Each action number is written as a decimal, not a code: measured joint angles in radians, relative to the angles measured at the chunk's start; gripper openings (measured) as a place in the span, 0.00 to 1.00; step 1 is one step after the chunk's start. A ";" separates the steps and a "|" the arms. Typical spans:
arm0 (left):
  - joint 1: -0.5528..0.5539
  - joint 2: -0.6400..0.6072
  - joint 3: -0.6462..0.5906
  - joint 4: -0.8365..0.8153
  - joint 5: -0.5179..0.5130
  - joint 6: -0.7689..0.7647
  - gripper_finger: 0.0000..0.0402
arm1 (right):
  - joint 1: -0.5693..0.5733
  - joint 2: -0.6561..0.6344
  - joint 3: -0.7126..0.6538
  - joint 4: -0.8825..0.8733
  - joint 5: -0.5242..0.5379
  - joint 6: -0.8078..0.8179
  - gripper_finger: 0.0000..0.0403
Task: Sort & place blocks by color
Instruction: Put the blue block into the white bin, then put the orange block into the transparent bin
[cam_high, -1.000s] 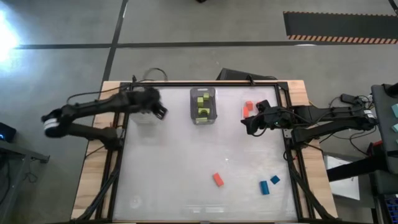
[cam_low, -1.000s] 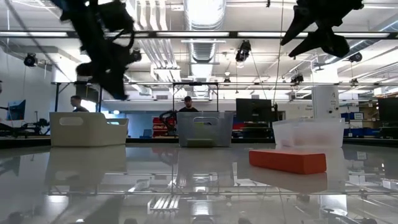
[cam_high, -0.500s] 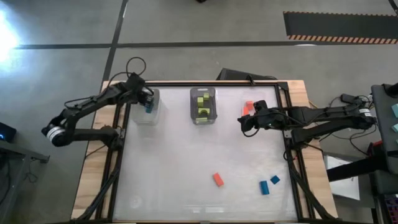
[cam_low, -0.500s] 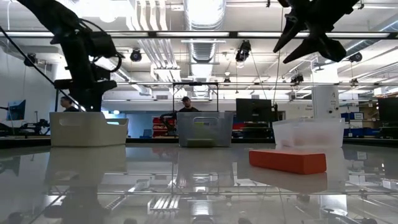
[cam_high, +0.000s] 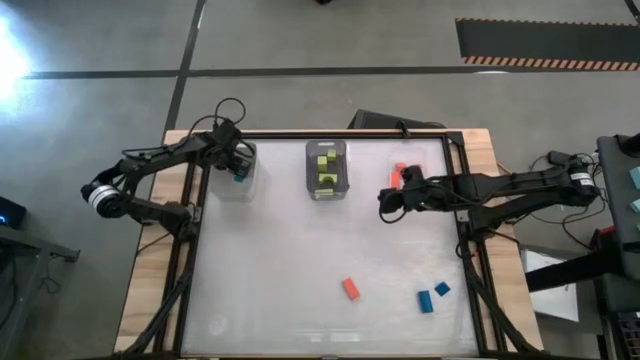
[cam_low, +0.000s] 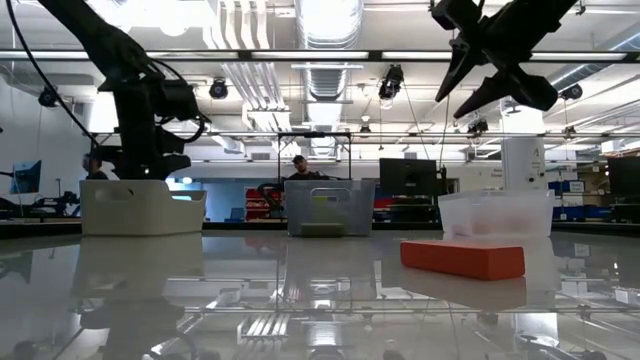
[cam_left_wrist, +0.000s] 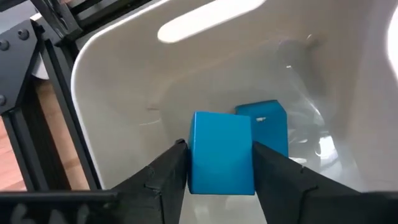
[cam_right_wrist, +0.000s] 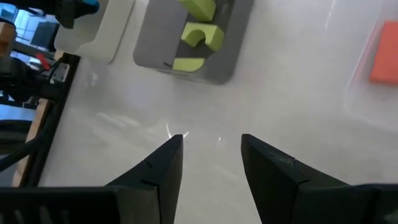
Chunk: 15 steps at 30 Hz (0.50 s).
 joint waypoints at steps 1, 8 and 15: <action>0.000 0.001 0.000 0.000 0.000 0.000 0.39 | 0.000 0.002 0.000 0.000 -0.009 0.011 0.38; 0.000 -0.002 0.012 -0.002 -0.001 0.001 0.43 | 0.000 0.020 0.000 0.001 -0.099 0.086 0.38; -0.002 -0.062 0.033 -0.001 0.055 0.001 0.43 | 0.036 0.084 0.000 0.099 -0.197 0.159 0.38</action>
